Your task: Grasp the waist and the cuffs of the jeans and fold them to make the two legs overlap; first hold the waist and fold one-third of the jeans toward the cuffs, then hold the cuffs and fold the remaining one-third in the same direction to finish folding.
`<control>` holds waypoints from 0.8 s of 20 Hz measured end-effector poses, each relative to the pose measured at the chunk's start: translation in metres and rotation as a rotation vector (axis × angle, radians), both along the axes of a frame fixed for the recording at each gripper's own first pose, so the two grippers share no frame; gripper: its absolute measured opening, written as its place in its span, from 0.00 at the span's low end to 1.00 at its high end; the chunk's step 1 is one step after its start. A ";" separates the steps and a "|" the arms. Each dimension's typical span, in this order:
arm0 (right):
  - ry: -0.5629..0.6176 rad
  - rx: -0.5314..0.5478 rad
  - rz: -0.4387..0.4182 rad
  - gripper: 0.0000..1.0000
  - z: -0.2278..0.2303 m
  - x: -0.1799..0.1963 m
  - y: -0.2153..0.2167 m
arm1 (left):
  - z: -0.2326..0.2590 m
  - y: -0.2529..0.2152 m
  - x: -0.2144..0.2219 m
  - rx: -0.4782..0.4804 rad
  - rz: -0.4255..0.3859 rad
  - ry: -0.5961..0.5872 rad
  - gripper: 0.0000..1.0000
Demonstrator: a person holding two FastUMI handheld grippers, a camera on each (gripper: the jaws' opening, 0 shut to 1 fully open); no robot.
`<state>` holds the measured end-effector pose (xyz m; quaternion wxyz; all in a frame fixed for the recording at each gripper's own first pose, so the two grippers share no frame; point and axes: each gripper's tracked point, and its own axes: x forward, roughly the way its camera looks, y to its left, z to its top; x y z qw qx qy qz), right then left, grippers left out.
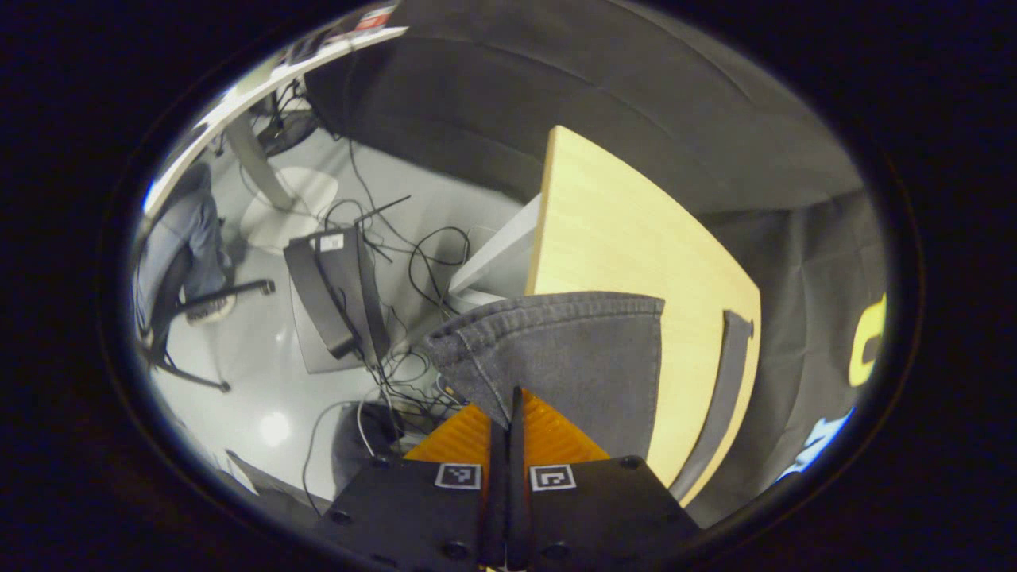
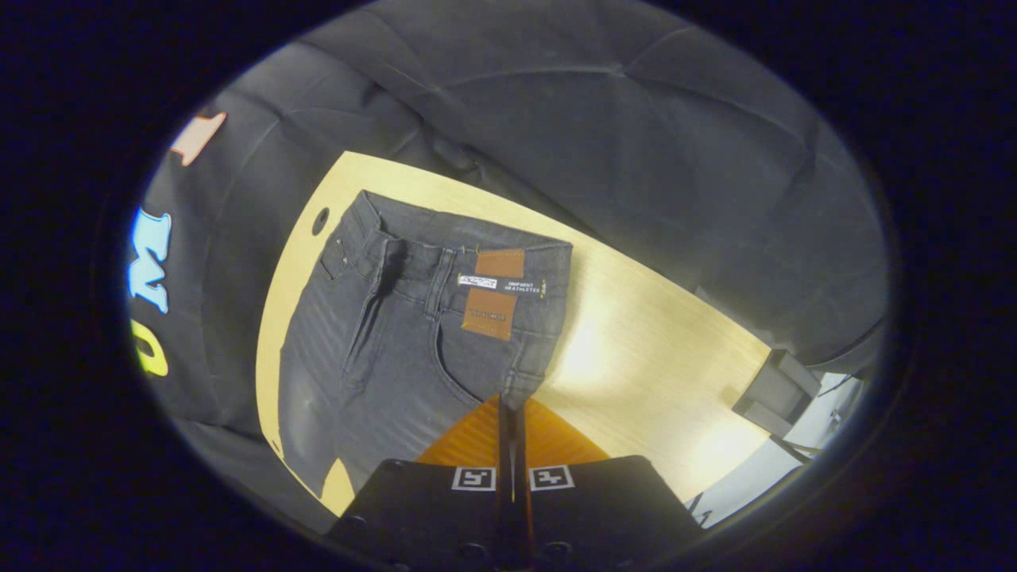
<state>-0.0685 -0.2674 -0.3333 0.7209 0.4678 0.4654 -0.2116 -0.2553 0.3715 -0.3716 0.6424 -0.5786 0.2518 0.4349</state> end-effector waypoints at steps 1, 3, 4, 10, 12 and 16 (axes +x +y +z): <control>-0.004 0.002 -0.001 0.00 0.005 0.000 -0.001 | 0.003 0.002 0.006 0.040 -0.034 0.015 0.08; -0.014 0.003 0.005 0.00 0.016 -0.002 -0.003 | 0.018 0.001 0.020 0.101 -0.099 0.037 0.08; -0.023 -0.001 0.016 0.00 0.022 -0.004 -0.003 | 0.025 0.000 0.028 0.121 -0.130 0.033 0.08; -0.084 -0.024 0.070 0.00 0.067 -0.001 0.003 | 0.081 0.001 0.067 0.253 -0.298 0.054 0.08; -0.107 0.014 0.031 0.00 0.082 0.000 0.003 | 0.110 0.002 0.085 0.265 -0.286 -0.001 0.08; -0.108 0.037 0.009 0.00 0.092 -0.007 0.002 | 0.152 0.012 0.099 0.272 -0.293 -0.062 0.08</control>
